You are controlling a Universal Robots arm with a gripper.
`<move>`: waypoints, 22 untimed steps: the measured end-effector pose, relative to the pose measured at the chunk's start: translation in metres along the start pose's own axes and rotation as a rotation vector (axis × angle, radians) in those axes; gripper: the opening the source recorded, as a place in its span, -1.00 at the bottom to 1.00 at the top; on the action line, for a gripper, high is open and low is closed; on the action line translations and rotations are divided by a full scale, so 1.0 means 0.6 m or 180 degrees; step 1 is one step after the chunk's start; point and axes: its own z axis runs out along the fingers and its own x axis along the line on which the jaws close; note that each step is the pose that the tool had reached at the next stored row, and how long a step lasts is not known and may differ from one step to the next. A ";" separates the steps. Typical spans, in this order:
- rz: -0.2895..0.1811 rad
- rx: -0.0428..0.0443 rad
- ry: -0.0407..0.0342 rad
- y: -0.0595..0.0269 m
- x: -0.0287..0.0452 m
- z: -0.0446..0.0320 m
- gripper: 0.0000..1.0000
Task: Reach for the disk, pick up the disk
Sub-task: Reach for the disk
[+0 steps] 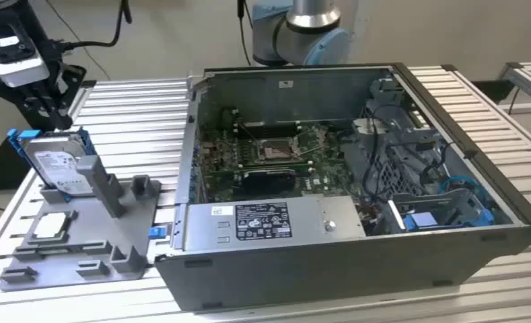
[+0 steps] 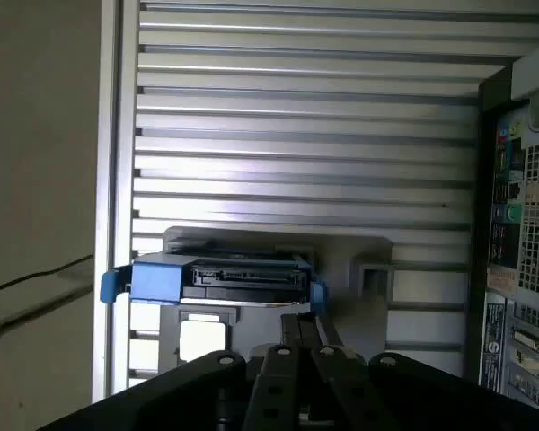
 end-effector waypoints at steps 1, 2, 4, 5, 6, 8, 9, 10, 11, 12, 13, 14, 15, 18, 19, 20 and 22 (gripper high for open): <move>0.0000 0.0000 0.0000 0.000 0.000 0.000 -1.00; 0.0000 0.0000 0.0000 0.000 0.000 0.000 -1.00; 0.0000 0.0000 0.0000 0.000 0.000 0.000 -1.00; 0.0000 0.0000 0.0000 0.000 0.000 0.000 -1.00; 0.0000 0.0000 0.0000 0.000 0.000 0.000 -1.00; 0.0000 0.0000 0.0000 0.000 0.000 0.000 -1.00; 0.0000 0.0000 0.0000 0.000 0.000 0.000 -1.00; 0.0000 0.0000 0.0000 0.000 0.000 0.000 -1.00; 0.0000 0.0000 0.0000 0.000 0.000 0.000 -1.00; 0.0000 0.0000 0.0000 0.000 0.000 0.000 -1.00; 0.0001 0.0000 0.0000 0.001 0.000 0.000 -1.00; 0.0001 0.0000 0.0000 0.002 0.001 0.000 -1.00; 0.0000 0.0000 0.0000 0.003 0.003 0.000 -1.00; 0.0000 0.0000 0.0000 0.007 0.015 0.001 -1.00; 0.0000 0.0000 0.0000 0.009 0.020 0.001 -1.00; 0.0000 0.0000 0.0000 0.009 0.026 0.001 -1.00; 0.0000 0.0000 0.0000 0.011 0.039 0.002 -1.00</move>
